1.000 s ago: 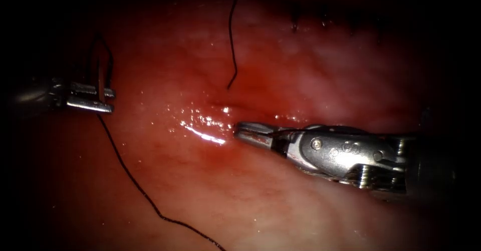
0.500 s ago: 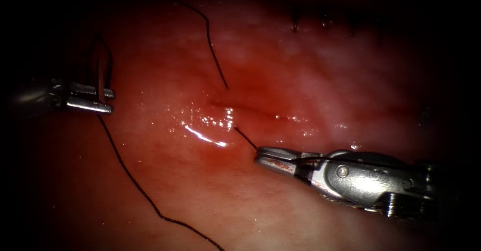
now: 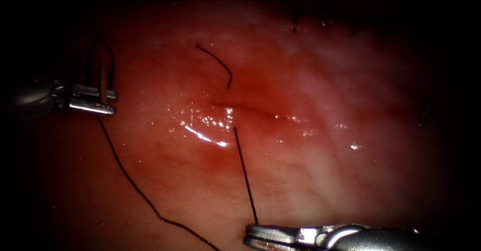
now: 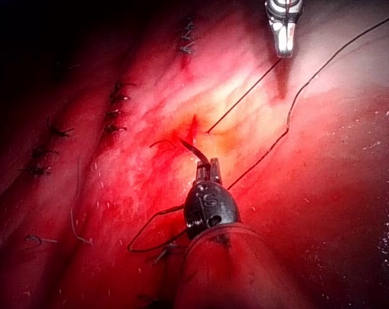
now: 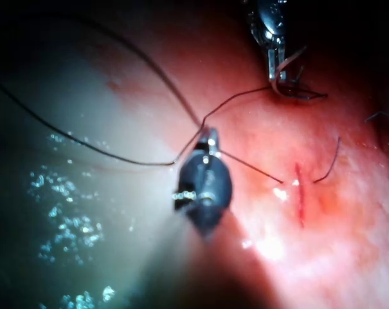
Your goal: Wound Closure
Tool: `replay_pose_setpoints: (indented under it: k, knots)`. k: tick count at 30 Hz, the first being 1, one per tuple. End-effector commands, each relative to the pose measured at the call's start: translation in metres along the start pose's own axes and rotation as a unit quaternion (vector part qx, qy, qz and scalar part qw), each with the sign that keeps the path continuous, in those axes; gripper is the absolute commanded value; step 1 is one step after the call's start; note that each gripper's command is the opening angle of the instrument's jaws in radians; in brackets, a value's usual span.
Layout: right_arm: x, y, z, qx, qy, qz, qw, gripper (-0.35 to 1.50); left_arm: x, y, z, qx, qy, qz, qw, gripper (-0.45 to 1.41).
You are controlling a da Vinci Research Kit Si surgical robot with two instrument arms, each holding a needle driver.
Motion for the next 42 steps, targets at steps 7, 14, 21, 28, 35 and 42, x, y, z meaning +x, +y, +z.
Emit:
replay_pose_setpoints:
  k: [7, 14, 21, 28, 35, 42]
  knots:
    - [-0.0017, 0.0022, 0.0013, -0.04, -0.017, 0.044, 0.998, 1.48, -0.0003, 0.0, 0.0008, -0.001, 0.0, 0.001, 1.0, -0.45]
    - [-0.0045, 0.0047, -0.0039, -0.01, -0.105, 0.029, 0.994, 1.48, -0.0003, 0.0, 0.0007, -0.002, 0.0, 0.001, 1.0, -0.45]
    - [-0.0073, 0.0096, -0.0091, -0.01, -0.279, -0.06, 0.958, 1.33, -0.0003, 0.0, 0.0007, -0.002, 0.0, 0.001, 1.0, -0.45]
    - [-0.008, 0.0152, -0.0085, -0.117, -0.289, -0.008, 0.95, 1.35, -0.0003, 0.0, 0.0009, -0.002, 0.001, 0.001, 1.0, -0.45]
    - [-0.0084, 0.0184, -0.0022, -0.1, -0.153, 0.174, 0.968, 1.25, -0.0002, 0.0001, 0.0011, -0.001, 0.001, 0.001, 1.0, -0.45]
    - [-0.0082, 0.0193, 0.0059, -0.059, -0.121, 0.209, 0.968, 1.18, -0.0002, 0.0, 0.0011, -0.002, -0.002, 0.001, 1.0, -0.45]
